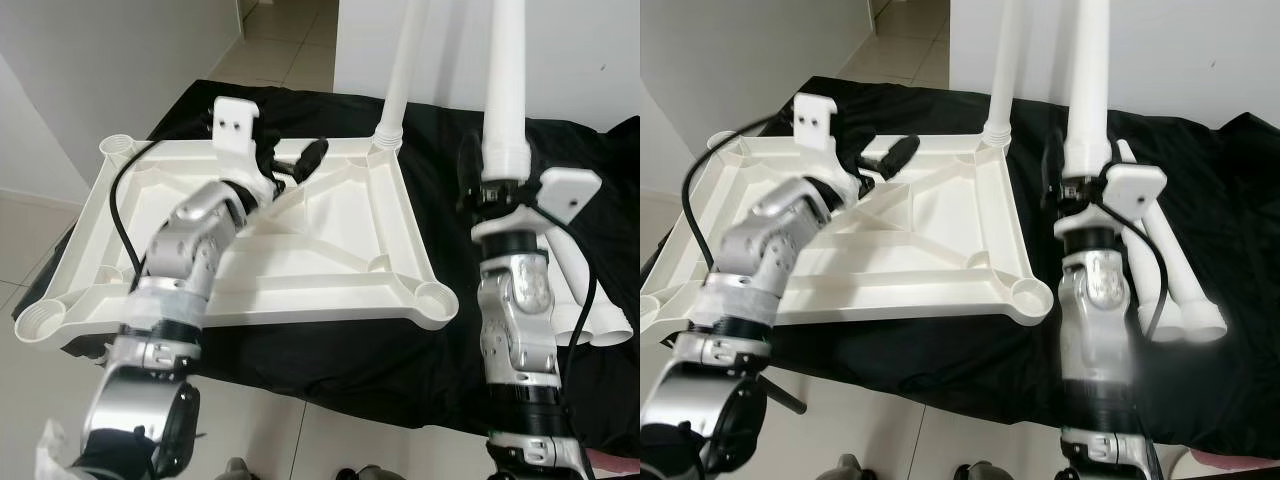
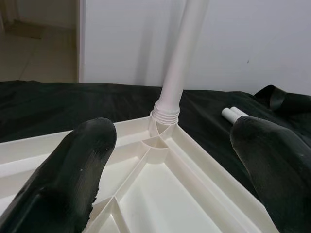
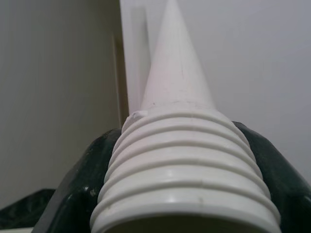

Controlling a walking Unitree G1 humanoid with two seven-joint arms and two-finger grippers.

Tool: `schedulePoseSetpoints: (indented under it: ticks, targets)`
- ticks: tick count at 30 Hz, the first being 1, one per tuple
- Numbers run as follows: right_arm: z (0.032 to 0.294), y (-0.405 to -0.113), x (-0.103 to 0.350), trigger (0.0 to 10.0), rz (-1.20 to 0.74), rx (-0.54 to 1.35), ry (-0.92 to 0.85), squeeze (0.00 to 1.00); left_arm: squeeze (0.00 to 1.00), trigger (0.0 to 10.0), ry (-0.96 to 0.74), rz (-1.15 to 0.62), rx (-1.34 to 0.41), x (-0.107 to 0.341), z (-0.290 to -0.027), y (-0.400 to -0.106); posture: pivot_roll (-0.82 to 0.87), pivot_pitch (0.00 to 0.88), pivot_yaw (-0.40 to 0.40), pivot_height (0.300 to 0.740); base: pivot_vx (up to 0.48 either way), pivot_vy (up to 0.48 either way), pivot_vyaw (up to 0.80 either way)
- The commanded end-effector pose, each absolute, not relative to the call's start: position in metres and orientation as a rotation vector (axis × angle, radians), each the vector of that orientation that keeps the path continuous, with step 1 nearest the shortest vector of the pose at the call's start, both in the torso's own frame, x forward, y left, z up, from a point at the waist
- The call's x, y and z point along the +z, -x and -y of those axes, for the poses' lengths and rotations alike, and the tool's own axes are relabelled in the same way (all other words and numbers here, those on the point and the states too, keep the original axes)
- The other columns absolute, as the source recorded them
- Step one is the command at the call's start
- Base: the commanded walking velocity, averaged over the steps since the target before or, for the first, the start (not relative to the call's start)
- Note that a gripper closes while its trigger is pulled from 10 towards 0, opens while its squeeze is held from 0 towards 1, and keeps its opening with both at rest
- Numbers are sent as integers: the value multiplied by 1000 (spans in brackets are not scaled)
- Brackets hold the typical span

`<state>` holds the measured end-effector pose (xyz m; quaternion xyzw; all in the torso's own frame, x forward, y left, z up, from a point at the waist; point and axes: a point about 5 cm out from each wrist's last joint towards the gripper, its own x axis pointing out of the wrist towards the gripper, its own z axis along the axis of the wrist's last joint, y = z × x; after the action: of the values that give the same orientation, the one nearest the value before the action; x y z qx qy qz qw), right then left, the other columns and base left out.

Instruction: Building children table

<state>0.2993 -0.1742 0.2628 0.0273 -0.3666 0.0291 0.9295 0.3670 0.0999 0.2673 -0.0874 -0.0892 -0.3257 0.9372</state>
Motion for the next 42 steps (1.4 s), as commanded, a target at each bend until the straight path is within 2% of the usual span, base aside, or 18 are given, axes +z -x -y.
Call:
schedulePoseSetpoints:
  ticks: [1, 7, 13, 17, 19, 26, 28, 35, 42]
  targets:
    - [172, -295, 283, 10000, 849, 88, -24, 0, 0, 10000, 185, 135, -776, 267, -96, -367, -18, 54, 14, 740, 0, 0, 0]
    - [170, -294, 294, 10000, 889, 107, -18, 0, 0, 10000, 217, 105, -797, 271, -95, -371, -22, 58, 17, 740, 0, 0, 0]
    - [155, -287, 307, 10000, 950, 215, 43, 0, 0, 10000, 371, 112, -879, 288, -97, -370, -31, 58, 18, 740, 0, 0, 0]
    - [152, -286, 306, 10000, 943, 246, 55, 0, 0, 10000, 410, 112, -911, 293, -97, -369, -37, 58, 18, 740, 0, 0, 0]
    - [145, -284, 296, 10000, 897, 324, 97, 0, 0, 10000, 531, 119, -1013, 306, -99, -366, -45, 59, 13, 740, 0, 0, 0]
    - [140, -283, 279, 10000, 817, 407, 140, 0, 0, 10000, 643, 120, -1172, 318, -97, -357, -53, 61, 11, 740, 0, 0, 0]
    - [140, -283, 279, 10000, 817, 407, 140, 0, 0, 10000, 643, 120, -1172, 318, -97, -357, -53, 61, 11, 740, 0, 0, 0]
    - [133, -283, 248, 10000, 682, 507, 149, 0, 0, 10000, 802, 108, -1351, 322, -95, -346, -59, 64, 19, 740, 0, 0, 0]
    - [127, -281, 233, 10000, 613, 563, 129, 0, 0, 10000, 832, 96, -1388, 320, -94, -343, -66, 67, 24, 740, 0, 0, 0]
